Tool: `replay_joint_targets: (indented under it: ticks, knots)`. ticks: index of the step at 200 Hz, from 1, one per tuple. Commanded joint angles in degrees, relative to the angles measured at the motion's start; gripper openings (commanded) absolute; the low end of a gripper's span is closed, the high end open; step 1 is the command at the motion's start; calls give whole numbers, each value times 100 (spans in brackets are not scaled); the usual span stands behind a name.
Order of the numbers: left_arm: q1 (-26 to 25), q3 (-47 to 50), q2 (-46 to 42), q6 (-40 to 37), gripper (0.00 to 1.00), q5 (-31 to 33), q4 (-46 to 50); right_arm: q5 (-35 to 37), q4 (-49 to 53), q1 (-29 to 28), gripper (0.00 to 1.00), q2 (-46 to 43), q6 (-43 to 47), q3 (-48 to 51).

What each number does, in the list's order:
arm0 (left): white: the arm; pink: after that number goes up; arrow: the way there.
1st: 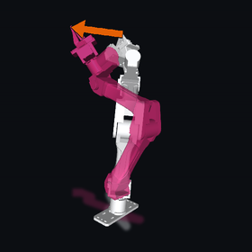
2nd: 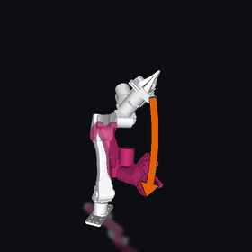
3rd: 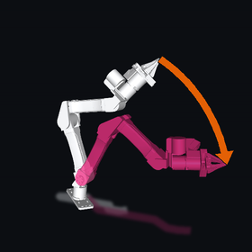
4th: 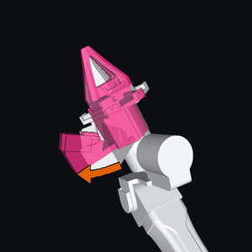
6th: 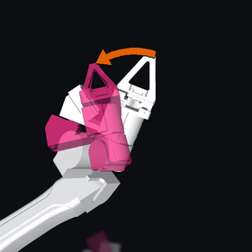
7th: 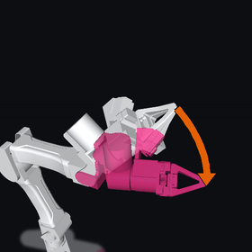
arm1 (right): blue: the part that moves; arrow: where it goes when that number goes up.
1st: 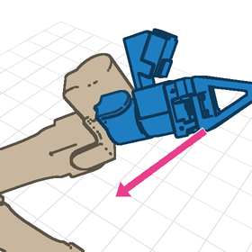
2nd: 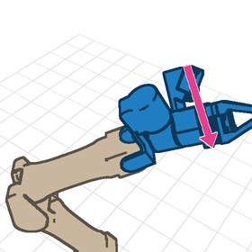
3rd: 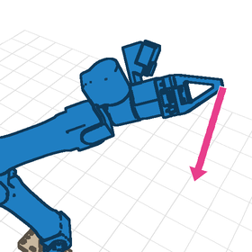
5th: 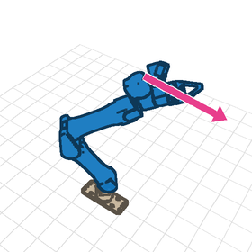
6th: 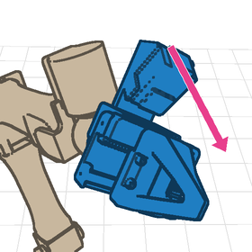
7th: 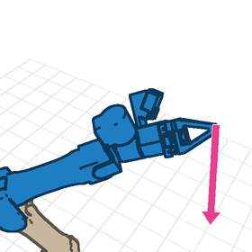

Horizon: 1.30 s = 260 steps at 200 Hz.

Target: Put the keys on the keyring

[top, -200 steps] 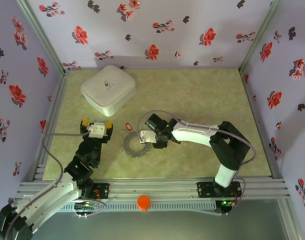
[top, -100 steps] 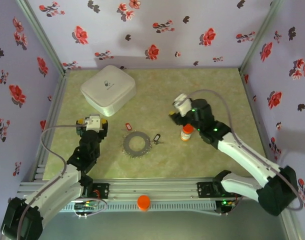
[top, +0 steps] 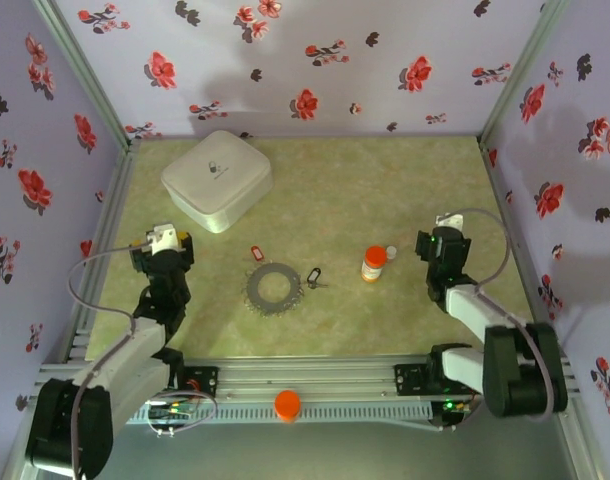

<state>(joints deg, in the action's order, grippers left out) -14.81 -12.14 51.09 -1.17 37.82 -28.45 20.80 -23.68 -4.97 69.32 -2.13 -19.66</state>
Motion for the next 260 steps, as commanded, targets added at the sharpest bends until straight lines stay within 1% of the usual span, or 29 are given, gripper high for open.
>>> replay_joint_targets:
  ticks: [1, 12, 25, 37, 49, 56, 61, 69, 73, 86, 101, 116, 122, 126, 136, 151, 157, 161, 169, 189, 260]
  knots:
    - [152, 122, 414, 127, 87, -270, -733, -28, -1918, 15, 75, 589, -21, 134]
    - [219, 179, 676, 127, 87, -385, -1048, -445, -2064, 23, 75, 698, 57, 103]
    - [283, 236, 1008, 138, 87, -500, -1447, -628, -2564, 74, 76, 1030, -66, 100]
    - [329, 241, 1328, 96, 87, -536, -1818, -794, -2812, 86, 75, 1411, -21, 99]
    - [362, 217, 1536, 17, 87, -671, -2067, -875, -3667, 93, 76, 2053, 39, 222]
    - [388, 203, 1670, -31, 87, -783, -2232, -768, -4179, 93, 77, 2297, 29, 240]
    - [414, 191, 1780, -55, 87, -825, -2355, -779, -3967, 109, 77, 2168, 3, 210]
    - [446, 158, 1947, -92, 88, -949, -2537, -859, -3040, 161, 77, 1842, -101, 14]
    - [470, 145, 2039, -102, 88, -992, -2641, -899, -2805, 192, 76, 1831, -128, -73]
    - [509, 83, 2376, -171, 88, -1098, -3002, -932, -3157, 207, 76, 2091, -108, -125]
    - [538, 6, 2875, -251, 88, -1197, -3528, -1018, -2616, 305, 77, 1947, -209, -267]
    - [545, -106, 3580, -336, 88, -1288, -4017, -1114, -2753, 362, 77, 2028, -256, -268]
    - [554, -116, 3791, -441, 91, -1285, -4326, -1163, -2643, 393, 77, 1995, -268, -300]
    - [560, -98, 3733, -360, 93, -1293, -4235, -1186, -2594, 400, 77, 1991, -275, -312]
    - [718, -98, 3497, -121, 93, -1520, -3795, -1224, -2657, 422, 77, 2017, -279, -302]
    - [834, -147, 3899, -107, 94, -1684, -4134, -1236, -2628, 428, 78, 2013, -288, -303]
    - [828, -225, 4049, -180, 97, -1589, -4234, -1245, -2641, 431, 78, 2016, -288, -300]
    - [814, -279, 3957, -139, 100, -1597, -4028, -1237, -2642, 435, 78, 2019, -288, -305]
    - [874, -440, 3775, 15, 100, -1650, -3384, -1245, -2642, 436, 78, 2010, -288, -306]
    - [979, -839, 3800, 141, 100, -1658, -2783, -1254, -2634, 440, 78, 2010, -297, -310]
    - [1015, -862, 3836, 136, 100, -1664, -2786, -1254, -2640, 445, 80, 2008, -293, -304]
